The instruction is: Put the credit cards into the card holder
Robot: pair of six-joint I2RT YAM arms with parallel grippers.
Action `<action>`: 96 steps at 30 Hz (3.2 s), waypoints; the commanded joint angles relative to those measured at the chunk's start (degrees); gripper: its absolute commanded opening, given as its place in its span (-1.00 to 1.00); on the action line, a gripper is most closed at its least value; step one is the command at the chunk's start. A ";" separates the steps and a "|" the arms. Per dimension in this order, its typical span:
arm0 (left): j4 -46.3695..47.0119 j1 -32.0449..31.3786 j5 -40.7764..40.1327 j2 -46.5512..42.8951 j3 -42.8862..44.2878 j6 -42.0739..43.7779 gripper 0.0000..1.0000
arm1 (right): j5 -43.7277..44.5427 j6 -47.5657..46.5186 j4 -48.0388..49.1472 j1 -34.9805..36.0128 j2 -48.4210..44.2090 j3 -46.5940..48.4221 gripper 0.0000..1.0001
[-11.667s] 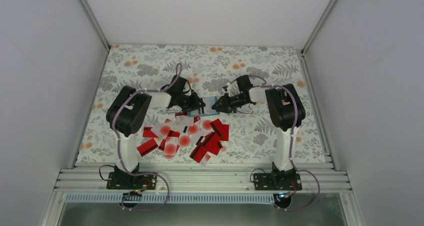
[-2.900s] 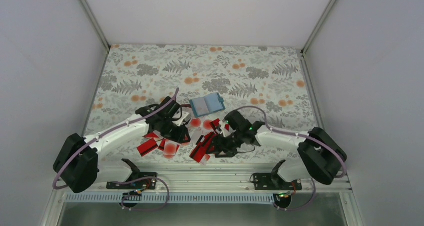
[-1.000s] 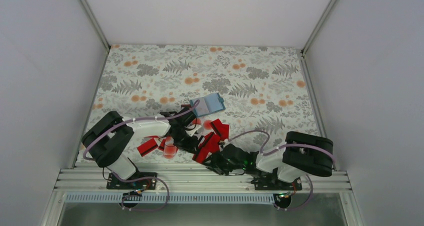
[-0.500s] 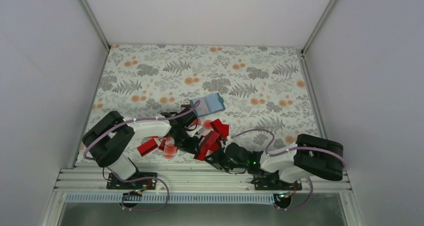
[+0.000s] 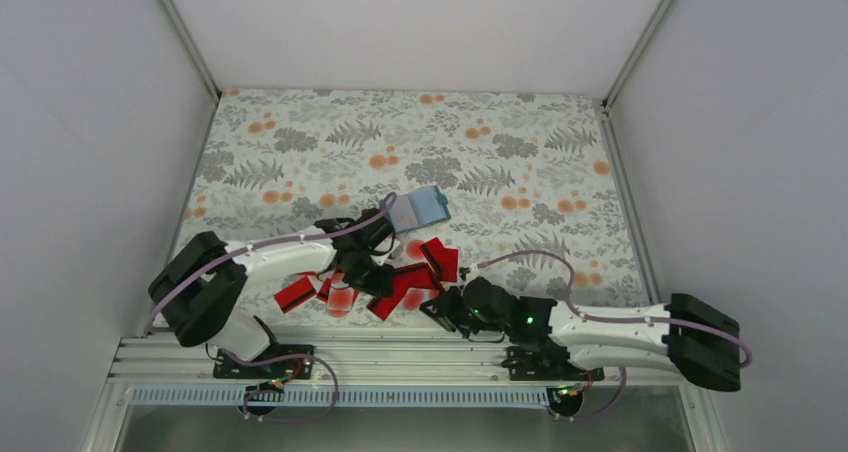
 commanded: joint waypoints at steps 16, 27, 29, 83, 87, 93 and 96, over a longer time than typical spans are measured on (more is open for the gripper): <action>-15.23 6.05 -12.56 -19.03 21.61 10.32 0.29 | -6.65 -26.62 -19.38 -11.69 -0.65 23.70 -0.93; -12.47 21.12 6.71 -16.70 30.31 20.01 0.36 | -37.55 -52.79 -24.91 -35.09 6.18 32.37 -0.93; -9.50 22.81 11.89 -15.90 30.23 20.13 0.34 | -46.59 -56.65 -25.20 -40.23 7.91 32.97 -0.93; -15.66 21.37 49.08 7.12 36.86 36.44 -0.62 | -84.09 -90.59 -45.50 -49.80 32.22 55.88 -0.92; -15.57 21.27 49.12 6.85 36.43 36.52 -0.91 | -84.00 -90.76 -45.87 -49.67 32.49 56.45 -0.92; -14.44 21.31 49.85 6.78 35.83 34.92 -0.95 | -81.58 -89.58 -45.50 -49.46 32.60 56.96 -0.67; -8.26 21.32 49.35 5.42 34.04 29.59 -0.95 | -77.52 -86.79 -43.51 -49.53 31.92 57.65 0.09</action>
